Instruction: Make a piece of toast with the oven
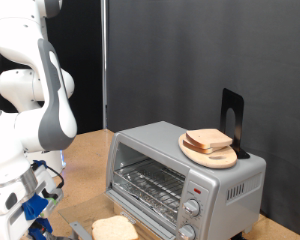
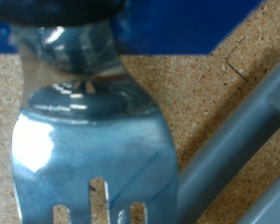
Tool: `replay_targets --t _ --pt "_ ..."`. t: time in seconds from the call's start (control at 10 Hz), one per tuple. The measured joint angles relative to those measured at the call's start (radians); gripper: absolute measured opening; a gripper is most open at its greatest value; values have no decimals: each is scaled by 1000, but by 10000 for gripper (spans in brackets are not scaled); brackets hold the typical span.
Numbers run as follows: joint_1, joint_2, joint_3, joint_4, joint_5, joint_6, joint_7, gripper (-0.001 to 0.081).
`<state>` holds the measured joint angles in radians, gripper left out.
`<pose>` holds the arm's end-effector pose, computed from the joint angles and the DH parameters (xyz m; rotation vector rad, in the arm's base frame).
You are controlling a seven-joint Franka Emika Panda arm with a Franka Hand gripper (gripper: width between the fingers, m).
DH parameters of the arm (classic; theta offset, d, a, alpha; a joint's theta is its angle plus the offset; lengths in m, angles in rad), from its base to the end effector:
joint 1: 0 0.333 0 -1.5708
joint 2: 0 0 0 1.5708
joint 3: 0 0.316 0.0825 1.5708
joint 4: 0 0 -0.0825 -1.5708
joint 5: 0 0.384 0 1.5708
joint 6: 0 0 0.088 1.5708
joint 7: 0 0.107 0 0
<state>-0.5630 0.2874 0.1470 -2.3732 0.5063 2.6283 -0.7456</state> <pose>0.4552 -0.2111 0.2003 -2.8758 0.1782 -0.1787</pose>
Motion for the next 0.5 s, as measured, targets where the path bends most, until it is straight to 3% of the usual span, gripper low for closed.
replay_targets --t 0.5 --pt "1 0 14 -4 -5 5 0 393"
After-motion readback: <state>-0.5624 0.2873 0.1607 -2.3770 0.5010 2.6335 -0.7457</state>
